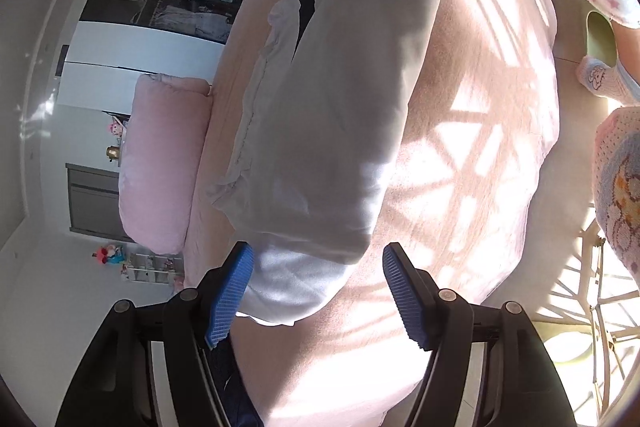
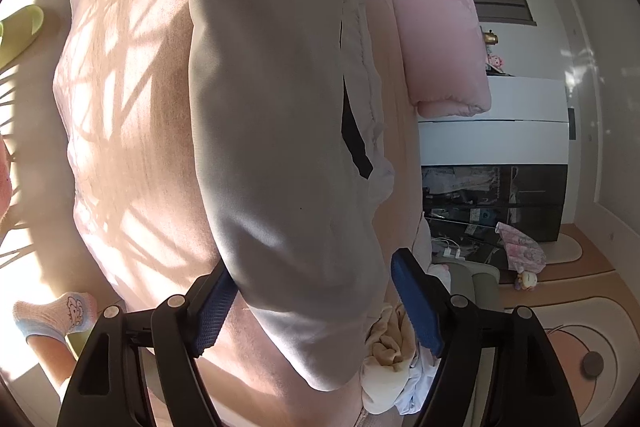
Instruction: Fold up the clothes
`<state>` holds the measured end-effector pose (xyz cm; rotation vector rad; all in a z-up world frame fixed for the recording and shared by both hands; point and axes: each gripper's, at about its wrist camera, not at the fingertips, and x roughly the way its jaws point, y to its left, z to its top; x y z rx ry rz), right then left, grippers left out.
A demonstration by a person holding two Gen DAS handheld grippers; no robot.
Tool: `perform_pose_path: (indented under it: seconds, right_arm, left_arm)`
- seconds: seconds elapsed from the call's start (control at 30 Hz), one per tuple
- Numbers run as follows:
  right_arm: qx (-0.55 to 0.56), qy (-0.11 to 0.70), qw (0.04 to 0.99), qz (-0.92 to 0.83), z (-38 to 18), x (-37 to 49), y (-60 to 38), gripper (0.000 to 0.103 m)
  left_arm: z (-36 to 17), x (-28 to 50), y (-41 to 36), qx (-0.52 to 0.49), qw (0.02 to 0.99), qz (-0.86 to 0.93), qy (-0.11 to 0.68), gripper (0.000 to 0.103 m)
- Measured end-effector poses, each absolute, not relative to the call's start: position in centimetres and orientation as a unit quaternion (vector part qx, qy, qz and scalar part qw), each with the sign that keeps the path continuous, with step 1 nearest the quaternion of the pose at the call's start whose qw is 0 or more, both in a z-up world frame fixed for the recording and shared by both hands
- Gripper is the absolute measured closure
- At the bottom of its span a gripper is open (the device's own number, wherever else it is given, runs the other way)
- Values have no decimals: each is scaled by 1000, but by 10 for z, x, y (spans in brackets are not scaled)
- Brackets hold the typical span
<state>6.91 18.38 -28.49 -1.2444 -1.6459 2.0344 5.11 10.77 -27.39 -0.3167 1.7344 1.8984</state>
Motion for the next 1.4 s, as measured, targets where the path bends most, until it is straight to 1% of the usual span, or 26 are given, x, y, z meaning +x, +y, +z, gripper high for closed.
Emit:
perform_pose_path:
  seconds: [0.13,0.17,0.2,0.27,0.3,0.47,0.6,0.73,0.83,0.9,0.97,1.13,1.3,1.33,1.37,1.4]
  right_arm:
    - [-426,-560,108,702,-286,69,186,27]
    - [-425,-559,106,704,-284,69,187,27]
    - [-424,-558,104,705,-283,69,188,27]
    - [-422,-558,103,707,-280,69,191,27]
    - [-422,-559,113,705,-280,68,194,27]
    - [-439,-567,141,683,-288,66,210,27]
    - [-419,-595,143,671,-297,74,206,26]
    - [-416,-608,144,661,-304,71,201,26]
    - [-418,-603,141,665,-303,67,200,26]
    - [-419,-598,139,668,-301,64,200,26]
    - [-420,-598,138,668,-300,63,200,26]
    - [-418,-585,142,681,-294,56,202,26]
    - [-394,-623,140,661,-311,60,199,25]
    - [-387,-630,139,659,-314,63,197,28]
    - [-391,-627,135,660,-316,65,196,32]
    - [-395,-623,129,663,-318,67,195,46]
  left_arm:
    - [-275,43,117,-104,251,718,641,35]
    - [-276,41,118,-96,245,718,645,32]
    - [-277,40,119,-85,239,716,650,26]
    - [-280,41,117,-51,225,709,666,18]
    - [-281,41,115,-38,223,703,674,17]
    - [-297,38,96,-3,204,669,714,16]
    - [-311,27,83,26,169,649,742,16]
    - [-312,16,90,23,163,650,742,16]
    - [-311,9,102,23,165,652,740,15]
    - [-311,6,111,30,166,651,740,10]
    - [-310,4,115,46,166,647,743,6]
    - [-314,1,117,58,167,637,751,3]
    - [-327,8,110,99,165,614,765,3]
    - [-328,10,109,105,162,612,767,4]
    - [-329,12,108,107,161,610,768,5]
    - [-328,11,107,101,166,611,767,5]
